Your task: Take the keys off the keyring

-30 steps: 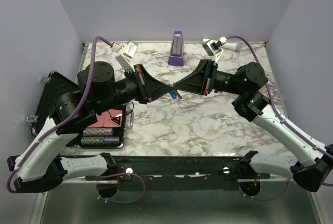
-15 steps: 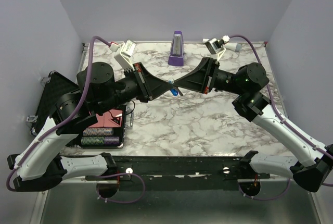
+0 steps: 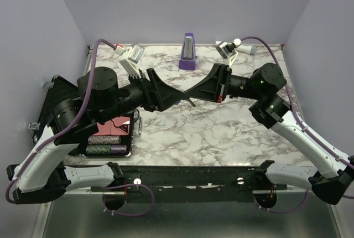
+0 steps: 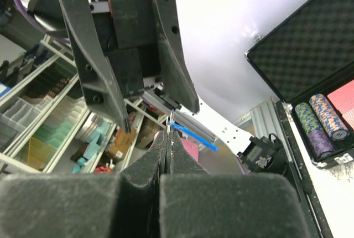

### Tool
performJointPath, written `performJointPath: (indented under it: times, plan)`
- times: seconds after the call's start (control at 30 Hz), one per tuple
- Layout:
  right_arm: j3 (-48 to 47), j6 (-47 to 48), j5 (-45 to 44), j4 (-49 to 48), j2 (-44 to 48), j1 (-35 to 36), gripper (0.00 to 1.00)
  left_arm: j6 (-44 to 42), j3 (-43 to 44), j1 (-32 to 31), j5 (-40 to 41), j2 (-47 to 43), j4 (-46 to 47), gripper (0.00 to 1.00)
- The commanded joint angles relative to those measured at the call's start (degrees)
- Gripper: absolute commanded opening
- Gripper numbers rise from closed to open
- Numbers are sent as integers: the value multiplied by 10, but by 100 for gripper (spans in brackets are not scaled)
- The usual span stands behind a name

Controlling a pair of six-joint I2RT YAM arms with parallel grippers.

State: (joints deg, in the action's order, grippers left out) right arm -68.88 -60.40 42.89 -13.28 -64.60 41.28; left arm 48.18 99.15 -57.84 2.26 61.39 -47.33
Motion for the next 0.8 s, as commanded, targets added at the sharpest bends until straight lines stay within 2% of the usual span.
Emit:
performJointPath:
  times: [0.0,0.07,0.33,0.57,0.77]
  plan:
    - [-23,26,54,28,5,4,1,-51,26,3,13,-36,-29,60]
    - [-27,23,67,26,2,4,1,-56,18,4,4,-45,-27,54]
    - [-40,13,101,5,-8,4,1,-47,-36,4,-53,-65,32,46]
    - [-42,13,113,4,-10,3,1,-47,-27,4,-77,-40,49,41]
    - [-45,15,112,4,-8,3,1,-49,-9,5,-87,-20,45,30]
